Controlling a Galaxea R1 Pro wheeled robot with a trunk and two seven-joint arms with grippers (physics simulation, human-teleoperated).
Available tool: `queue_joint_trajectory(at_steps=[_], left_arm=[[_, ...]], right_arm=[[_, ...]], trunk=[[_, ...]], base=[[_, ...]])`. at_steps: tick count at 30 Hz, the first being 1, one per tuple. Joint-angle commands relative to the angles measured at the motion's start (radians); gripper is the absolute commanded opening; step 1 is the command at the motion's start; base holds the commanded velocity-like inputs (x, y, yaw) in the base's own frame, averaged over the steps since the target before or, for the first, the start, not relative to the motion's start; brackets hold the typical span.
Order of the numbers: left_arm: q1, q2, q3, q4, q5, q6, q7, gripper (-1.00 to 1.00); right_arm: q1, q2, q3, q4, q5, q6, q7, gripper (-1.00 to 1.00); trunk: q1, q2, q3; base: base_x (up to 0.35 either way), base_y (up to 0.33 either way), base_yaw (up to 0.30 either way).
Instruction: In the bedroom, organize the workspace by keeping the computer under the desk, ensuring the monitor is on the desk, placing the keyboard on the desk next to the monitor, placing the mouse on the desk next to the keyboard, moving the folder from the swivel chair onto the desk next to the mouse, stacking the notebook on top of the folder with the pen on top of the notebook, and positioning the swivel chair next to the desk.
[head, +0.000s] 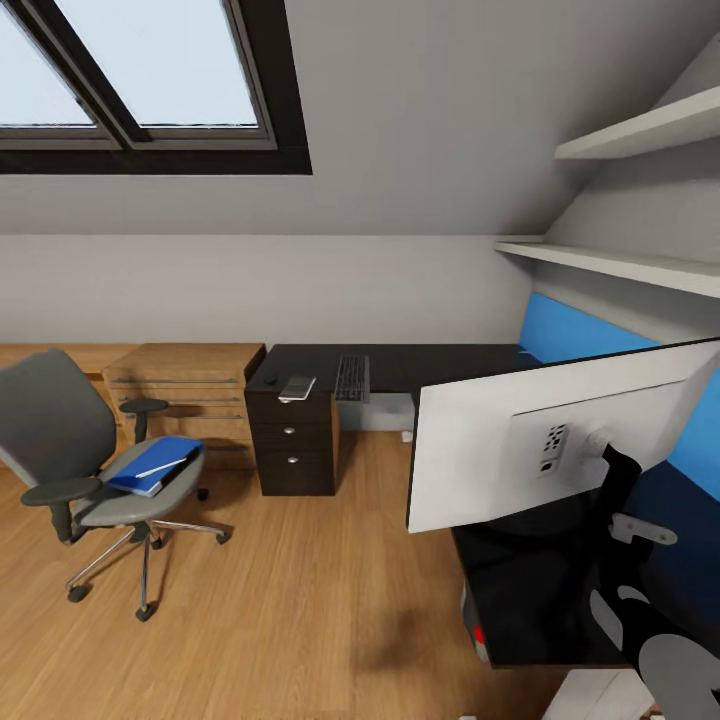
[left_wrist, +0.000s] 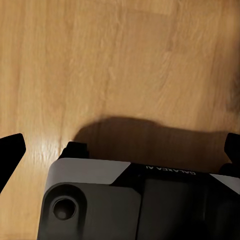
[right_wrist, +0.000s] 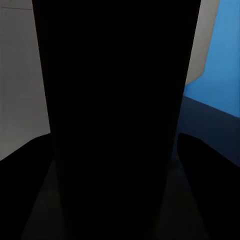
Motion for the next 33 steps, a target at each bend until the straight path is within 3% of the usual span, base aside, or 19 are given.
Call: queue_joint_trajectory(at_steps=[1, 33], left_arm=[[-0.001, 0.001, -0.004, -0.002, 0.010, 0.002, 0.010, 1.00], [-0.001, 0.001, -0.004, -0.002, 0.009, 0.002, 0.010, 1.00]], right_arm=[[-0.001, -0.001, 0.018, 0.002, -0.005, -0.004, -0.008, -1.00], [0.000, -0.001, 0.018, 0.002, -0.004, -0.003, -0.005, -1.00]], trunk=[[0.000, -0.001, -0.001], [0.000, -0.001, -0.001]], base=[[-0.001, -0.002, 0.000], [0.000, -0.004, 0.000]])
